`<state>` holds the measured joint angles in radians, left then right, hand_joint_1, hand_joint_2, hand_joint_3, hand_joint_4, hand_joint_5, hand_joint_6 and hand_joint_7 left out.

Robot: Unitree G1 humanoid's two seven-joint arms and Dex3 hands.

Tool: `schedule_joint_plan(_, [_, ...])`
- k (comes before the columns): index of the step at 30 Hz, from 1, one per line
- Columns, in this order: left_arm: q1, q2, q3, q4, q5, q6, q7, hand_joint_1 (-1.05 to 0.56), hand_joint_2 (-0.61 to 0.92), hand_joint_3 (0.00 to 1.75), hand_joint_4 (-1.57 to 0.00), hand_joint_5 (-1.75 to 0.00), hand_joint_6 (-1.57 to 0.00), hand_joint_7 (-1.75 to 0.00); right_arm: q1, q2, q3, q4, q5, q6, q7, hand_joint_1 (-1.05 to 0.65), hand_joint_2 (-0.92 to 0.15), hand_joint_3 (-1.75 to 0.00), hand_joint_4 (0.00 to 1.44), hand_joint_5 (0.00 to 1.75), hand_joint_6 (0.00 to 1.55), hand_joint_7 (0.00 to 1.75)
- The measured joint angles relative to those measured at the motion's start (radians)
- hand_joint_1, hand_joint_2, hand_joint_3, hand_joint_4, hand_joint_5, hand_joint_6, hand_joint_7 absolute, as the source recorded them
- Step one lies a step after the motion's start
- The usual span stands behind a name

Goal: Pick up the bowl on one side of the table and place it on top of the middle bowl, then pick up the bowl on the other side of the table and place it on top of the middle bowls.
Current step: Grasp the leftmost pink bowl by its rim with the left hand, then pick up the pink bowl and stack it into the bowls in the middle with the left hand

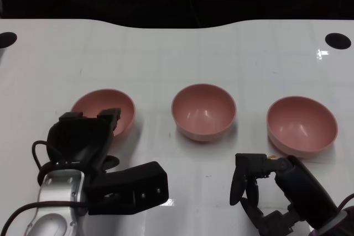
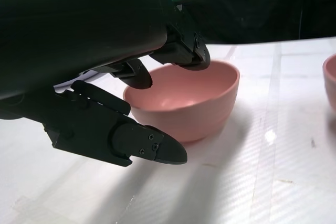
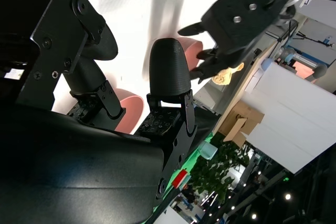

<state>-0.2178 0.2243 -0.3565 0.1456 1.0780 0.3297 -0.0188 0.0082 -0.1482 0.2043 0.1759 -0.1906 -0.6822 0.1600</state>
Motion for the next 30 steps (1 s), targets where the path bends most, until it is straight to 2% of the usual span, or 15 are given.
schedule_joint_plan(7, [-0.134,-0.008,-0.057,0.217,-0.026,0.04,-0.012,-0.49,0.92,0.17,-0.49,-0.28,-0.49,-0.03,0.003,0.001,0.002,-0.006,-0.001,0.004,-0.001,0.37,-0.16,-1.63,0.97,1.75,0.82,1.46])
schedule_joint_plan(9, [-0.166,-0.008,-0.07,0.267,-0.039,0.037,-0.008,-0.43,0.92,0.18,-0.63,-0.29,-0.57,-0.05,0.004,0.001,0.002,-0.007,-0.003,0.004,-0.001,0.37,-0.15,-1.63,0.98,1.75,0.82,1.46])
schedule_joint_plan(12, [-0.191,-0.007,-0.073,0.334,-0.081,-0.021,0.064,-0.35,0.92,0.22,-0.85,-0.38,-0.82,-0.14,0.004,0.001,0.002,-0.007,-0.005,0.004,-0.002,0.37,-0.16,-1.63,0.97,1.75,0.82,1.46])
schedule_joint_plan(13, [-0.195,-0.005,-0.073,0.355,-0.097,-0.05,0.103,-0.34,0.92,0.18,-0.83,-0.93,-0.97,-0.12,0.004,0.001,0.002,-0.007,-0.005,0.004,-0.002,0.37,-0.16,-1.63,0.97,1.75,0.82,1.46])
schedule_joint_plan(14, [-0.197,-0.002,-0.073,0.374,-0.108,-0.079,0.145,-0.33,0.92,0.17,-0.8,-1.31,-1.04,-0.11,0.004,0.001,0.002,-0.008,-0.007,0.004,-0.002,0.37,-0.15,-1.63,0.97,1.75,0.82,1.46])
schedule_joint_plan(15, [-0.199,0.0,-0.073,0.396,-0.116,-0.111,0.19,-0.32,0.92,0.16,-0.83,-1.52,-1.1,-0.12,0.004,0.001,0.002,-0.008,-0.007,0.004,-0.002,0.37,-0.15,-1.63,0.97,1.75,0.82,1.46])
schedule_joint_plan(16, [-0.199,0.002,-0.073,0.415,-0.13,-0.141,0.235,-0.31,0.92,0.16,-0.87,-1.65,-1.19,-0.15,0.004,0.001,0.002,-0.008,-0.007,0.004,-0.002,0.37,-0.15,-1.63,0.97,1.75,0.82,1.46])
schedule_joint_plan(19, [-0.201,0.011,-0.073,0.444,-0.144,-0.197,0.326,-0.26,0.92,0.18,-0.87,-1.74,-0.78,-1.31,0.004,0.001,0.002,-0.008,-0.007,0.004,-0.002,0.38,-0.16,-1.63,0.96,1.75,0.82,1.46])
schedule_joint_plan(20, [-0.202,0.015,-0.074,0.445,-0.144,-0.204,0.342,-0.25,0.92,0.17,-0.86,-1.74,-0.72,-1.48,0.004,0.001,0.002,-0.008,-0.007,0.004,-0.002,0.38,-0.16,-1.63,0.96,1.75,0.82,1.46])
schedule_joint_plan(22, [-0.208,0.022,-0.076,0.439,-0.143,-0.207,0.35,-0.23,0.92,0.16,-0.84,-1.75,-0.67,-1.56,0.004,0.001,0.002,-0.008,-0.009,0.004,-0.002,0.38,-0.16,-1.63,0.96,1.75,0.82,1.46])
schedule_joint_plan(25, [-0.217,0.029,-0.078,0.427,-0.143,-0.207,0.352,-0.23,0.92,0.16,-0.83,-1.75,-0.65,-1.57,0.003,0.001,0.002,-0.008,-0.013,0.004,-0.002,0.38,-0.15,-1.62,0.96,1.75,0.81,1.46])
schedule_joint_plan(26, [-0.218,0.032,-0.079,0.412,-0.142,-0.198,0.34,-0.26,0.92,0.15,-0.82,-1.75,-0.76,-1.05,0.003,0.001,0.002,-0.008,-0.014,0.004,-0.002,0.38,-0.16,-1.62,0.96,1.75,0.81,1.46])
schedule_joint_plan(27, [-0.218,0.037,-0.08,0.38,-0.141,-0.183,0.313,-0.26,0.92,0.14,-0.82,-1.75,-0.88,-0.72,0.003,0.001,0.002,-0.008,-0.014,0.004,-0.002,0.38,-0.16,-1.62,0.96,1.75,0.82,1.46])
schedule_joint_plan(28, [-0.218,0.044,-0.081,0.341,-0.138,-0.168,0.284,-0.26,0.91,0.13,-0.82,-1.75,-0.95,-0.5,0.003,0.001,0.002,-0.008,-0.015,0.005,-0.002,0.38,-0.16,-1.62,0.96,1.75,0.82,1.46])
schedule_joint_plan(30, [-0.224,0.057,-0.083,0.265,-0.124,-0.139,0.23,-0.27,0.9,0.11,-0.81,-1.75,-1.0,-0.34,0.003,0.001,0.002,-0.009,-0.015,0.005,-0.002,0.39,-0.16,-1.61,0.96,1.75,0.81,1.46])
